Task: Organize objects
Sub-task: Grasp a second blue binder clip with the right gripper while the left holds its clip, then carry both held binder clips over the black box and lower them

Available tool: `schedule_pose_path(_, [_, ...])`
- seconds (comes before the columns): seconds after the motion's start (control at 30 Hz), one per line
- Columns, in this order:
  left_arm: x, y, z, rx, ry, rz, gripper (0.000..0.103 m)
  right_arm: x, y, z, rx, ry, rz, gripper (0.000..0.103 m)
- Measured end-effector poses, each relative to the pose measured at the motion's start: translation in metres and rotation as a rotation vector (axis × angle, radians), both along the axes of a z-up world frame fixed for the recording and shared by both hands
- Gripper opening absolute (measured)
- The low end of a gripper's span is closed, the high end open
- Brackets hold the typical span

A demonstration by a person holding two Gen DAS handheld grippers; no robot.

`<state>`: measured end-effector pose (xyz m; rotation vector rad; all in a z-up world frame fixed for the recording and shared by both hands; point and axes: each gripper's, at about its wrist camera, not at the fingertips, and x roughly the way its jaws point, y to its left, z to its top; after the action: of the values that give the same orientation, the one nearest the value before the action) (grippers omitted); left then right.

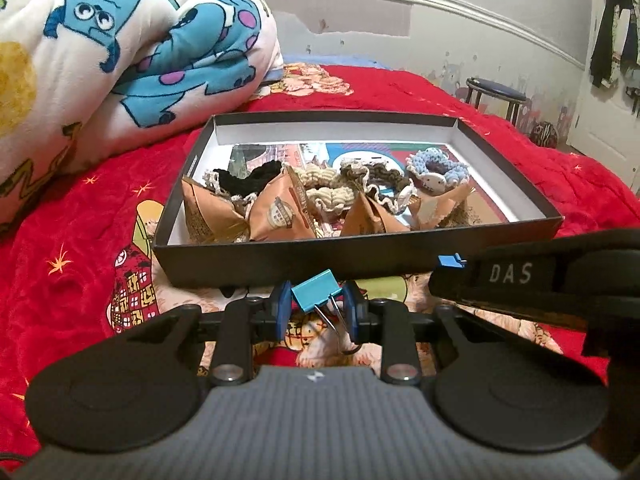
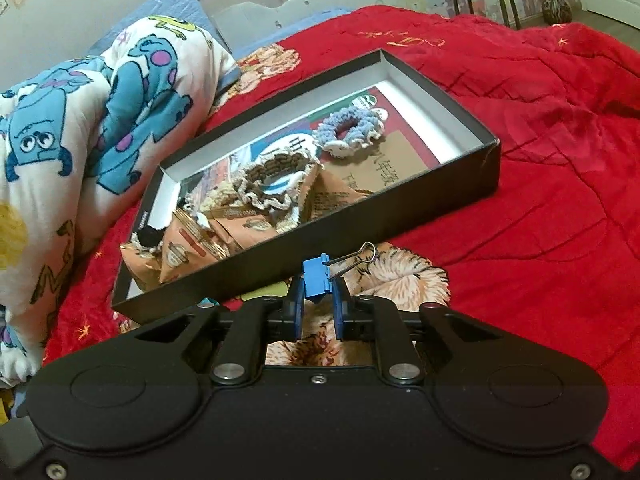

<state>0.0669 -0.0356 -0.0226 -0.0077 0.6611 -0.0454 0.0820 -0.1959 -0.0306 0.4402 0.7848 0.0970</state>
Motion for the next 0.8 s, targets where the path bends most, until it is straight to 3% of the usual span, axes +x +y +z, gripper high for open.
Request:
schedule_pose_path(0.27, [-0.003, -0.002, 0.005, -0.006, -0.036, -0.017, 0.032, -0.004, 0.002, 0.007, 0.032, -0.039, 0.013, 0.015])
schedule_pose_path(0.8, [-0.003, 0.000, 0.007, -0.016, -0.030, -0.010, 0.032, -0.007, 0.004, 0.013, 0.059, -0.074, 0.030, 0.015])
